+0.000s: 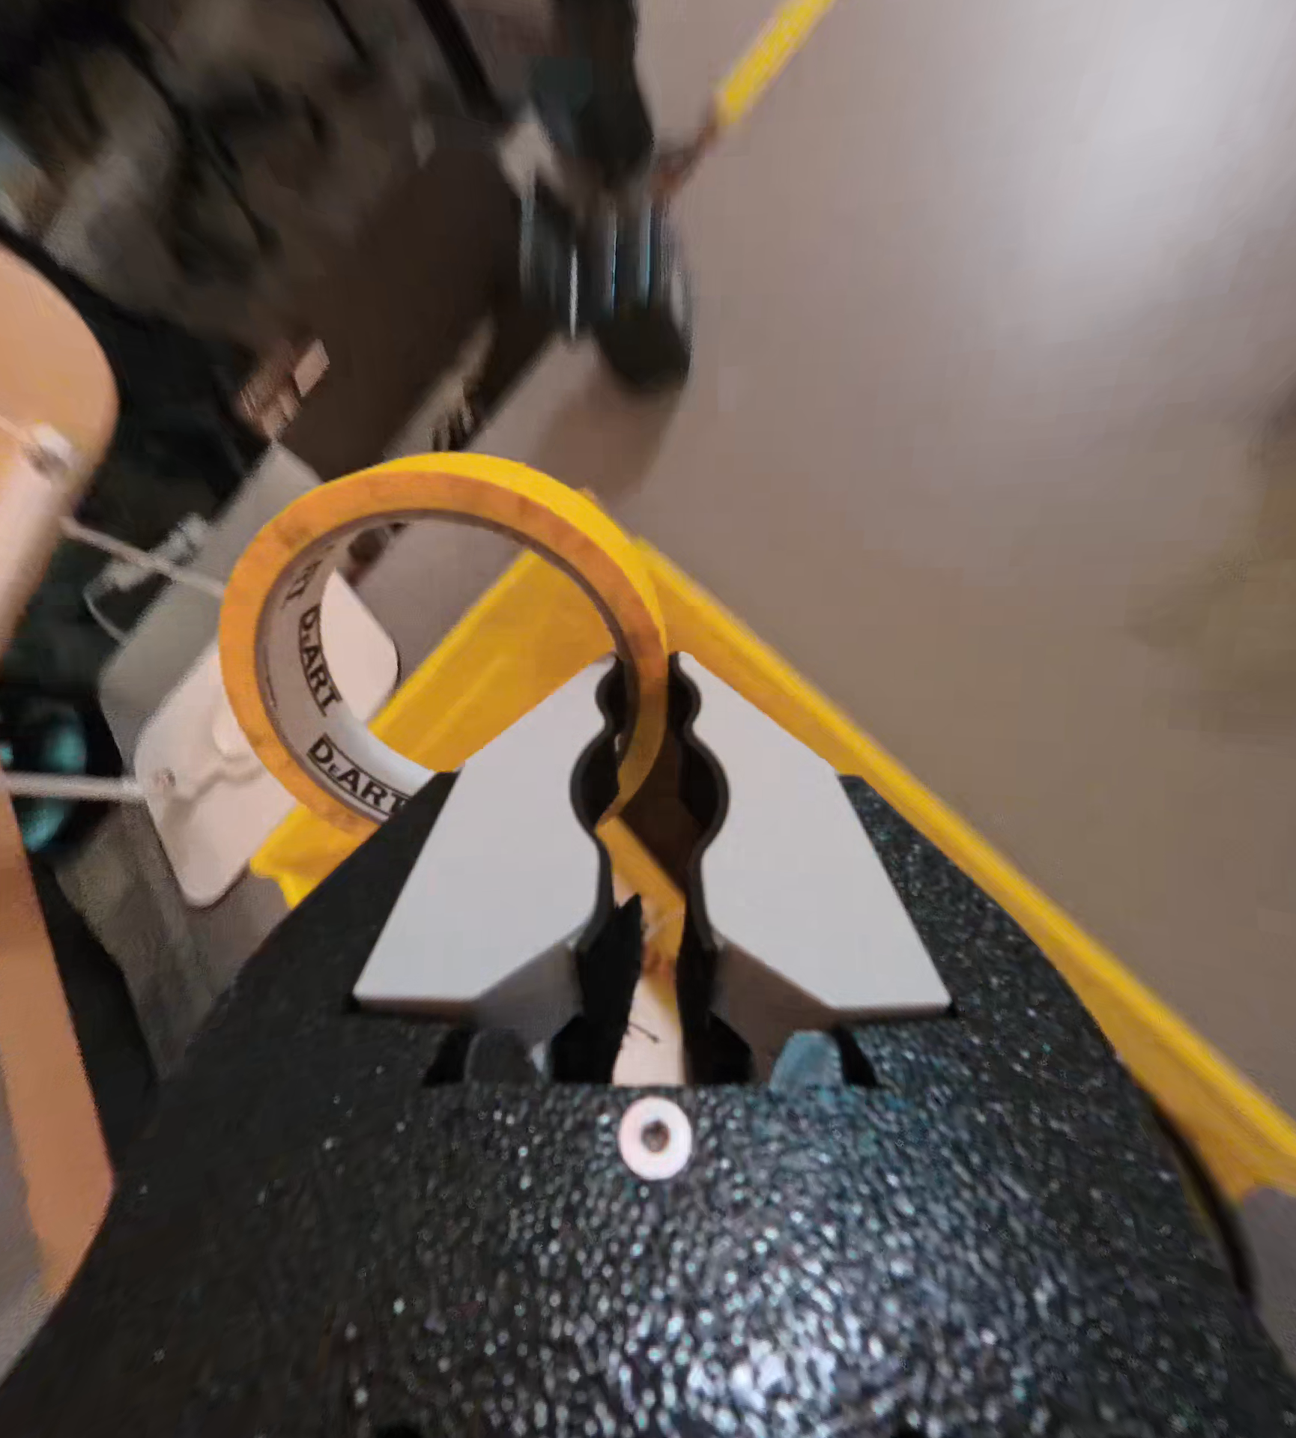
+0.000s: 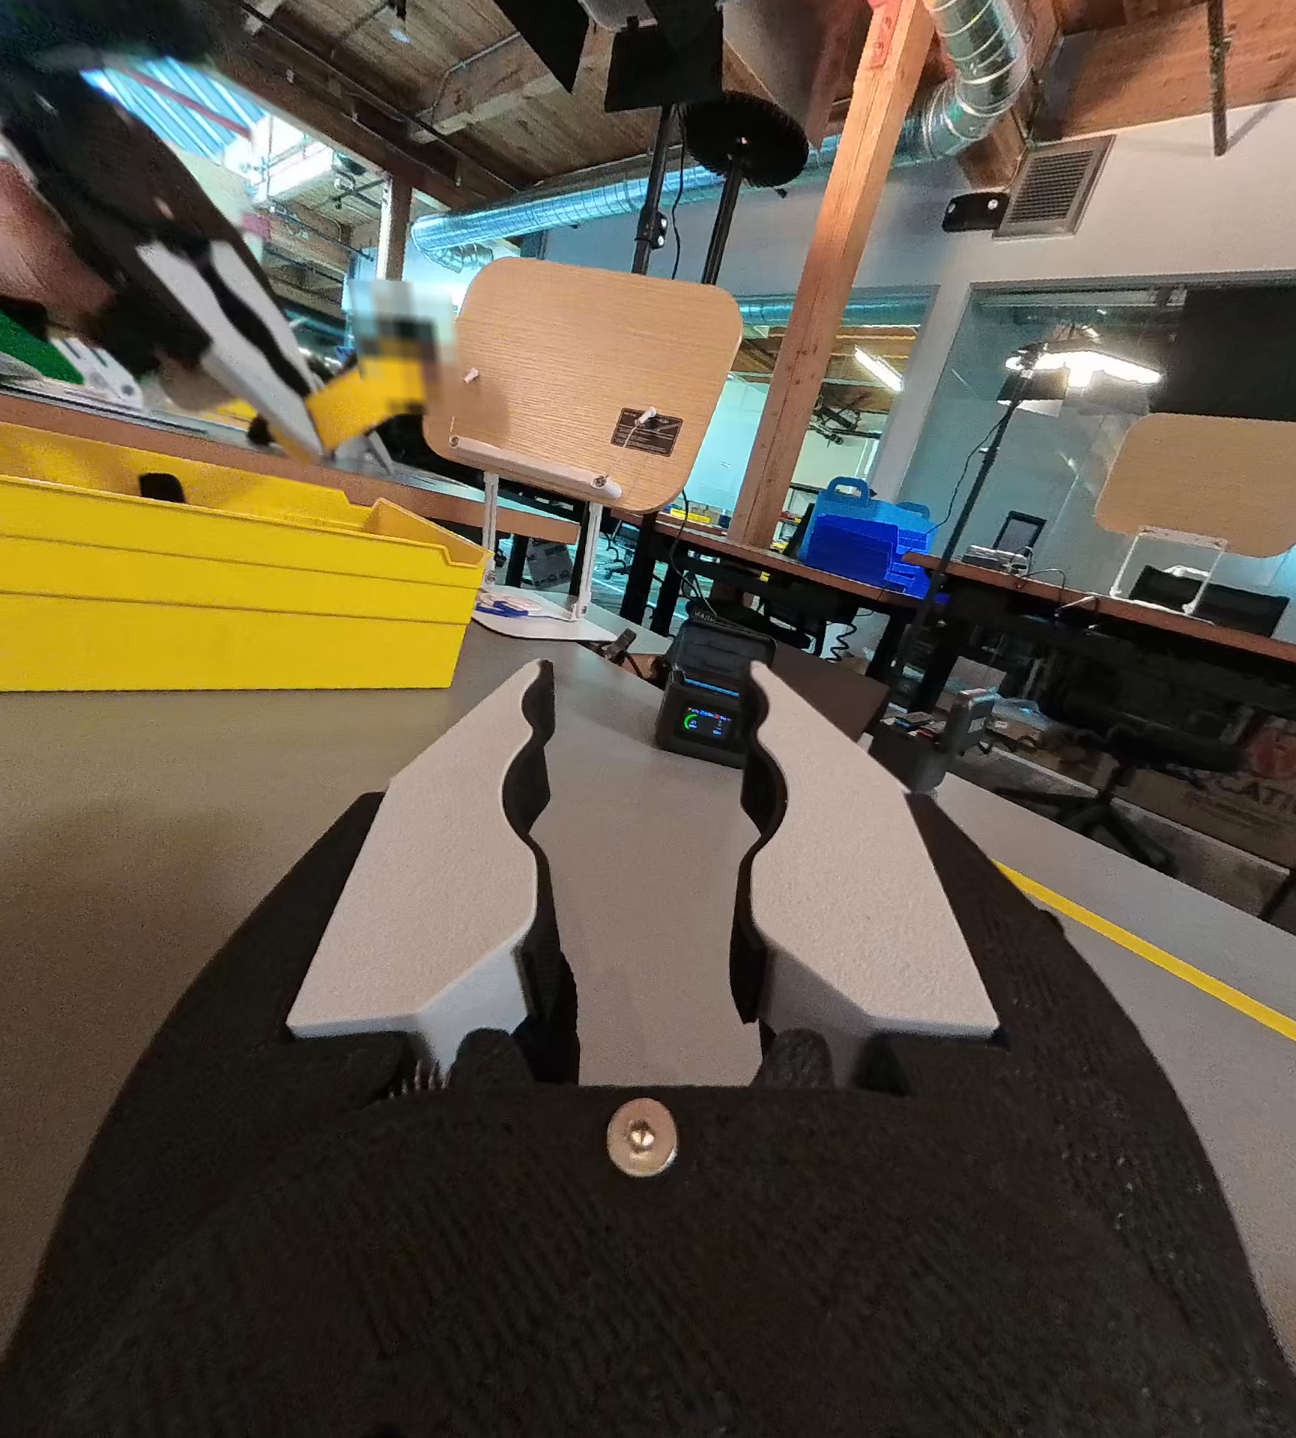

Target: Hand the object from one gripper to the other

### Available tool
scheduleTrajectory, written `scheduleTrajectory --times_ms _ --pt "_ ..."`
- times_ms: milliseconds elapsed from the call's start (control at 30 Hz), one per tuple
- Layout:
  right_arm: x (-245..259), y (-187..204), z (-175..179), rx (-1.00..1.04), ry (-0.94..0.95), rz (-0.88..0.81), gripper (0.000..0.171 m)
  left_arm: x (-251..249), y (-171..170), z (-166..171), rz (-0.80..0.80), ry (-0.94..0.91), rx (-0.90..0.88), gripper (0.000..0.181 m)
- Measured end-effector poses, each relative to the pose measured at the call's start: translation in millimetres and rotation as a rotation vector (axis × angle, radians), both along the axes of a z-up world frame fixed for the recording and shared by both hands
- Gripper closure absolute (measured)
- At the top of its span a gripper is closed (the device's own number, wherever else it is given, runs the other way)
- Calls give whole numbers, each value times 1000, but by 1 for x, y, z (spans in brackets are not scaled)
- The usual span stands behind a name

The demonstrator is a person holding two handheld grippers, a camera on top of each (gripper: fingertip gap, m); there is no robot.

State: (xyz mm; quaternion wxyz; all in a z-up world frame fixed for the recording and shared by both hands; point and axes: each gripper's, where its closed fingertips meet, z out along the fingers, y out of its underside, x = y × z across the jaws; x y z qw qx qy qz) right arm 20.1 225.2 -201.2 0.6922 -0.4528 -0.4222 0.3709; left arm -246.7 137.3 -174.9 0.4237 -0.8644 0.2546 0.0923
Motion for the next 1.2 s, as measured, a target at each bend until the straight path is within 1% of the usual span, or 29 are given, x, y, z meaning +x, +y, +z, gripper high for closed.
scheduleTrajectory --times_ms 33,67,133,200,233,300,333,367,433,500,567,600,667,700,733,800,900,967,1033,1067,1100,1133,1200 --pt "0 -1 0 -9 2 8 125 18 -2 16 -34 -26 87 175" --pt "0 -2 0 -23 3 22 126 40 -5 30 -83 -49 167 174" --pt "-1 -7 -1 -80 -4 80 126 95 -11 52 -235 -112 309 175" --pt "-5 -17 -5 -188 -50 201 127 149 -18 65 -385 -169 431 175" --pt "-6 -22 -7 -230 -105 247 128 171 -20 66 -439 -190 474 174" --pt "-1 -17 -8 -241 -219 202 126 211 -20 59 -523 -236 519 175" --pt "4 -21 -1 -255 -229 220 128 228 -19 51 -565 -258 525 175" --pt "9 -30 11 -317 -208 281 131 243 -17 42 -601 -282 529 175" --pt "23 -53 42 -508 -114 479 130 270 -11 25 -666 -347 527 175" --pt "36 -63 59 -721 -65 635 129 294 -8 14 -738 -427 526 175" --pt "46 -70 60 -898 -105 747 118 316 -5 3 -802 -439 510 175" --pt "50 -72 60 -962 -115 796 115 325 -3 -3 -826 -421 492 175" --pt "58 -75 62 -1053 -110 869 116 341 1 -12 -872 -394 462 175" --pt "62 -75 62 -1079 -107 896 118 348 3 -16 -892 -388 452 175" --pt "65 -76 62 -1094 -107 919 124 353 5 -19 -905 -383 441 175" --pt "71 -78 63 -1105 -104 957 138 361 8 -26 -922 -357 419 174" --pt "75 -76 57 -1061 -128 920 159 370 9 -29 -936 -370 403 174" --pt "79 -77 55 -1016 -151 915 161 373 13 -33 -897 -448 310 171" --pt "81 -78 47 -892 -212 858 164 374 11 -32 -884 -603 173 151" --pt "82 -78 42 -799 -251 812 164 373 12 -26 -868 -725 116 128" --pt "84 -79 37 -695 -296 779 164 370 14 -17 -850 -853 73 113" --pt "87 -81 34 -574 -336 748 164 367 14 -7 -850 -974 45 107" --pt "91 -84 25 -304 -431 664 164 362 16 11 -853 -1167 1 102"
